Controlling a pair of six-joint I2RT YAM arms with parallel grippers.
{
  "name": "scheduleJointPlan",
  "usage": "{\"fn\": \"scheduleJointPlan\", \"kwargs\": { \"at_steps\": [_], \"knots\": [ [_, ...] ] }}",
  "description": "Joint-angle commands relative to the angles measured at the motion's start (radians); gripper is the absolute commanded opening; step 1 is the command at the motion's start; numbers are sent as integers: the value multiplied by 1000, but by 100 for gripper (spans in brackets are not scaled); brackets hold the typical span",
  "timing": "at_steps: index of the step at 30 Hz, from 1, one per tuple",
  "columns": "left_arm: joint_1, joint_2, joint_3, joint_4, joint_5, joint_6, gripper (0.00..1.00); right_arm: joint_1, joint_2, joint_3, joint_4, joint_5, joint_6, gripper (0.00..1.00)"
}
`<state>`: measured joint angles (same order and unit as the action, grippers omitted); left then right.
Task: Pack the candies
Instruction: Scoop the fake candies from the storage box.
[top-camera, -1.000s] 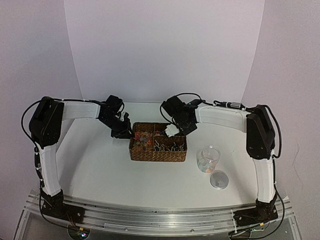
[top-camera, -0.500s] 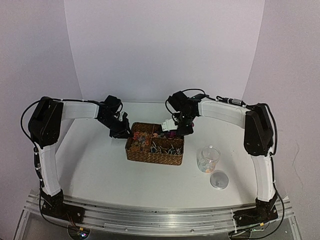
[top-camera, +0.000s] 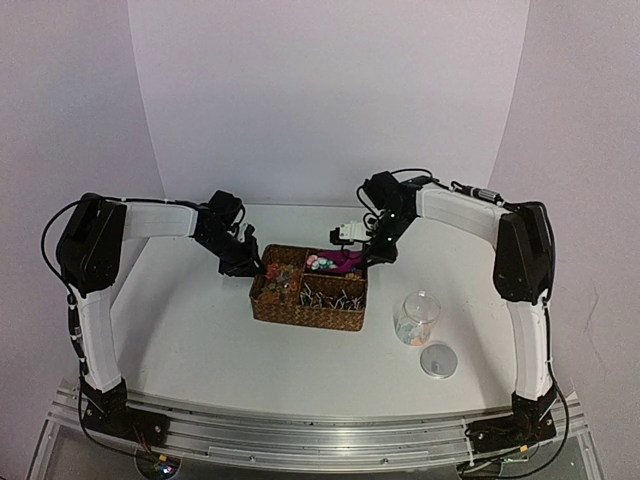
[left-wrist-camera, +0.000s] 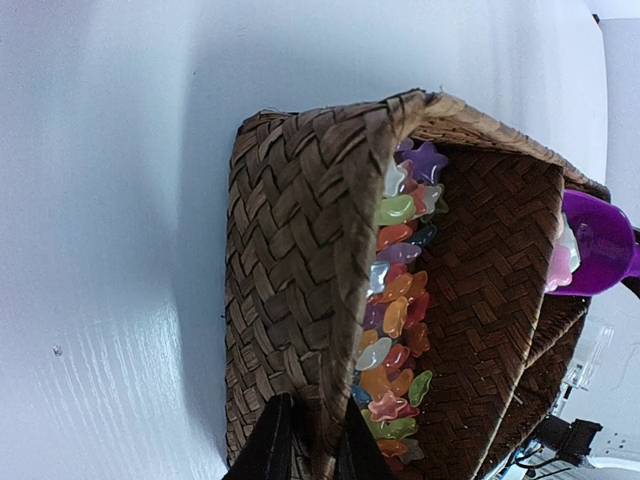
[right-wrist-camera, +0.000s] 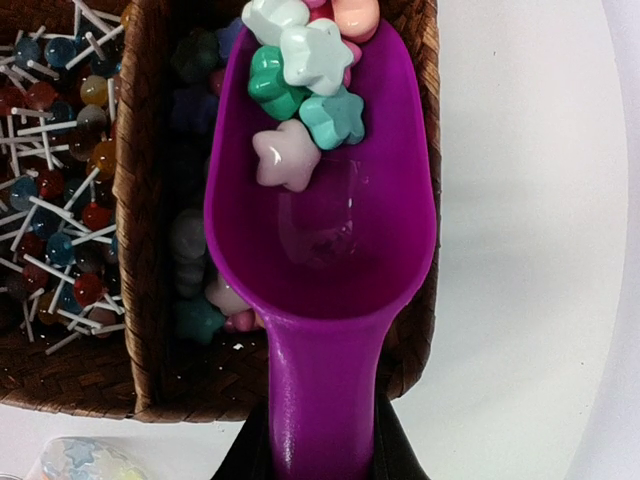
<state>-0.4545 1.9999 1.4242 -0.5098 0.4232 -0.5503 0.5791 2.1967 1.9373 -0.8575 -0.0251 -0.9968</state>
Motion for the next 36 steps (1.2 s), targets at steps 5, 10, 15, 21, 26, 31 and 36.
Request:
{"fn": "scheduleJointPlan", "kwargs": {
  "at_steps": [5, 10, 15, 21, 26, 31, 36],
  "knots": [
    [5, -8, -9, -39, -31, -3, 14, -24, -106, -6, -23, -89, 21, 0],
    [5, -9, -10, -38, -29, -3, 14, -60, -155, -28, -21, -140, 23, 0],
    [5, -8, -10, -38, -29, -3, 14, -73, -187, -67, -21, -139, 13, 0],
    [5, -11, -14, -36, -26, -6, 14, -86, -233, -87, -17, -182, 16, 0],
    [5, -11, -22, -27, 2, -9, 14, -103, -319, -126, -17, -200, 10, 0],
    [5, -21, -35, -22, 28, -13, 14, -117, -432, -206, -22, -189, 10, 0],
    [5, -48, -68, -5, 74, -27, 17, -156, -568, -329, -23, -186, 14, 0]
  ]
}}
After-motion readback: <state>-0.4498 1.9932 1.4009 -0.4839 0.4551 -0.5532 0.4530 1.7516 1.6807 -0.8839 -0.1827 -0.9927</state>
